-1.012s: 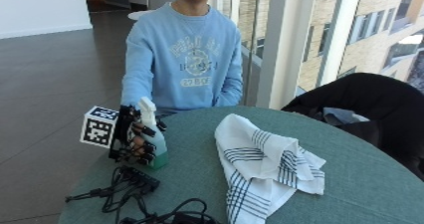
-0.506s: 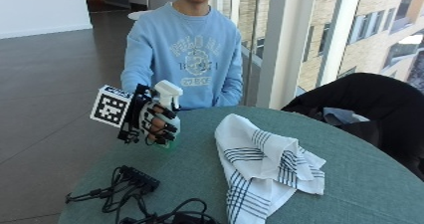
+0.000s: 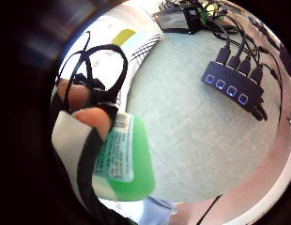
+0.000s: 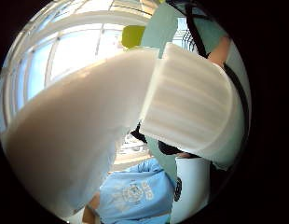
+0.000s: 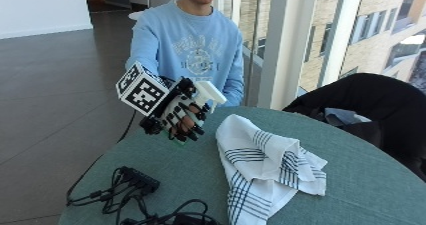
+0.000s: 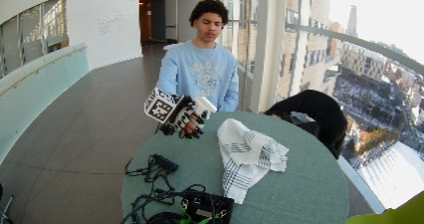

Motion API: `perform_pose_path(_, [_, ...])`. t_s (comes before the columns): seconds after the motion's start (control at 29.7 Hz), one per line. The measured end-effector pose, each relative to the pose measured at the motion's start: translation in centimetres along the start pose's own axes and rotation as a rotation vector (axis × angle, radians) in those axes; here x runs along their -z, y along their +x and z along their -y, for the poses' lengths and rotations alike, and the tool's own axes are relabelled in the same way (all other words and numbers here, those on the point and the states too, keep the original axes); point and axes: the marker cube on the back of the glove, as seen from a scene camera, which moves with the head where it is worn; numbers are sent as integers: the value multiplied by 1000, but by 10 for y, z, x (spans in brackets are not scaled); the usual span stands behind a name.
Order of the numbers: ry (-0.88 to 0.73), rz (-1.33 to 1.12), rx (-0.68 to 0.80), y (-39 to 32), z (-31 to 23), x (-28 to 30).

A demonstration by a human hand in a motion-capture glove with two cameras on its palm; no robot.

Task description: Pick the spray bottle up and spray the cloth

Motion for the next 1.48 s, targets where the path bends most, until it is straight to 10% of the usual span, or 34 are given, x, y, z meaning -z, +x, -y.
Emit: perform_pose_path(1.48, [-216, -243, -41, -34, 19, -42])
